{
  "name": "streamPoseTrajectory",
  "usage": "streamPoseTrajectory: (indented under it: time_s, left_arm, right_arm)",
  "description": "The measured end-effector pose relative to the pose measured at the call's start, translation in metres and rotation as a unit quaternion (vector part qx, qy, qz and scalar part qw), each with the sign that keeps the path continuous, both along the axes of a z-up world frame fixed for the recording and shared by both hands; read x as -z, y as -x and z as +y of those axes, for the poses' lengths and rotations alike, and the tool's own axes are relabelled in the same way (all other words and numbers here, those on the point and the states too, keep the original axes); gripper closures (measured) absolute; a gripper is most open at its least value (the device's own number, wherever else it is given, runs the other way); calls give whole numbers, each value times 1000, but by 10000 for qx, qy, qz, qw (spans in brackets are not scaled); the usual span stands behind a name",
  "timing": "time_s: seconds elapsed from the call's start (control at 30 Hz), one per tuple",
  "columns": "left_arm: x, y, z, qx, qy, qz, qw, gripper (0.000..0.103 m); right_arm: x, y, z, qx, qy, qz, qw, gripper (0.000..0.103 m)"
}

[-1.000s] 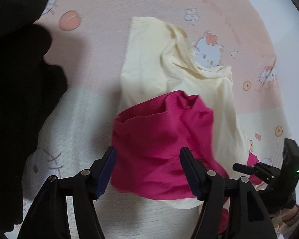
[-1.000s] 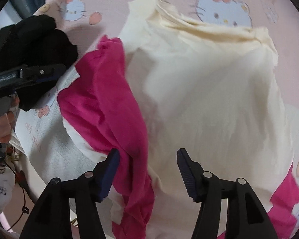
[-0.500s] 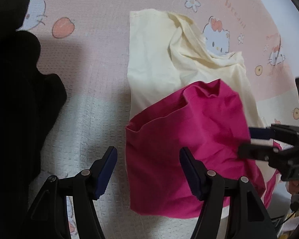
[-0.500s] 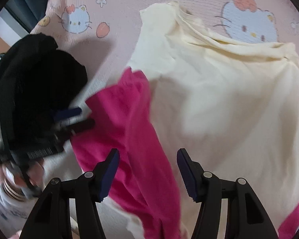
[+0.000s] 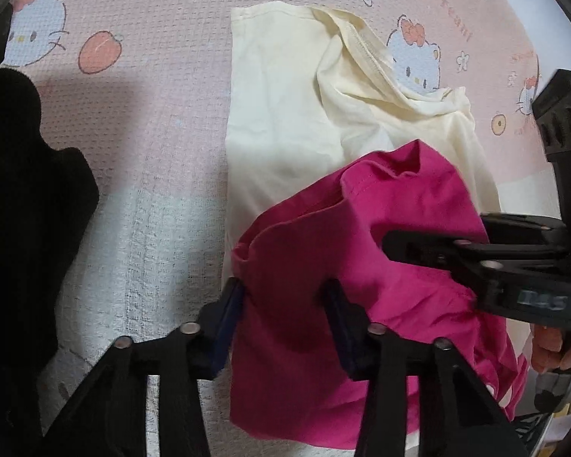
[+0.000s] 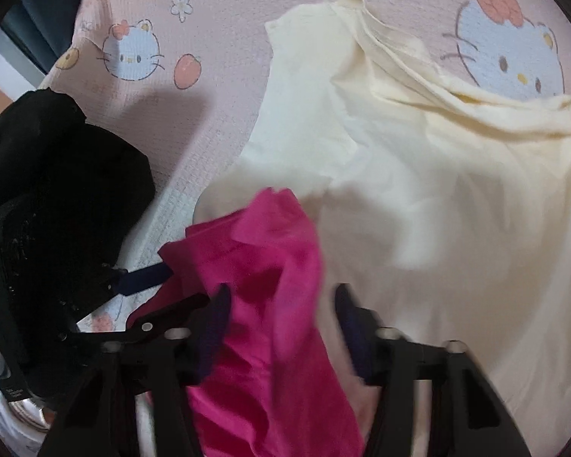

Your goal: Fold clothes

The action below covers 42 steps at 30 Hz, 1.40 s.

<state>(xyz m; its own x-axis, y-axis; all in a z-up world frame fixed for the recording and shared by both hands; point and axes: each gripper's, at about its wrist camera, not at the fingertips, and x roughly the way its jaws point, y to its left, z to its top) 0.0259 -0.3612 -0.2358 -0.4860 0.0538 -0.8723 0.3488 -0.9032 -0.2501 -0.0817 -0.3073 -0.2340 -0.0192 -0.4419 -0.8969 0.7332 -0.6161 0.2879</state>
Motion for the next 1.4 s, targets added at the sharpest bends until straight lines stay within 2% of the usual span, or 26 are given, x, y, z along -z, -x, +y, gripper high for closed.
streamPoseTrajectory:
  time_s: [0.03,0.1,0.17,0.43,0.53,0.7,0.77,0.83,0.9,1.0,1.03,1.07,1.1,1.27,1.4]
  left_arm:
    - [0,1,1,4,21,-21,10000,73]
    - [-1,4,3,2,45,-43,10000,80]
    - [-4,5,5,-30,76,-27,10000,85]
    - [-24,7,11,227,228,87,9994,89]
    - [-32,8,14,349,286,133,9989,89]
    - [-38,11,15,432,325,140,9984,89]
    - [-36,12,14,393,307,100,9987,90]
    - [-34,13,12,354,289,60,9989,90]
    - [-32,13,11,324,254,13,9992,90]
    - [-32,15,11,314,264,-60,9991,90]
    - [-32,15,12,320,278,-67,9991,90]
    - [-32,16,13,337,301,-65,9990,90]
    - [-33,16,14,353,324,-63,9988,90]
    - [-37,19,23,532,469,-74,9975,90]
    - [-44,22,32,810,741,-74,9939,90]
  right_arm:
    - [2,-1,-2,-11,-70,22,10000,88]
    - [3,-3,-5,-22,-207,80,9998,96]
    - [-1,-4,-2,31,-126,179,9998,96]
    - [-32,-7,24,-28,188,484,9986,97]
    - [-30,-1,33,97,277,336,9990,97]
    - [-10,11,40,403,276,-268,9984,96]
    - [0,19,40,541,300,-620,9962,89]
    - [7,25,38,669,304,-849,9937,68]
    - [13,30,33,763,265,-997,9917,57]
    - [21,35,21,786,26,-930,9926,57]
    - [24,36,18,796,-1,-918,9926,61]
    - [26,34,15,766,-18,-925,9928,70]
    - [28,33,12,745,-103,-868,9934,102]
    - [17,17,7,482,-154,-331,9982,102]
    - [-4,5,22,606,-151,269,9977,102]
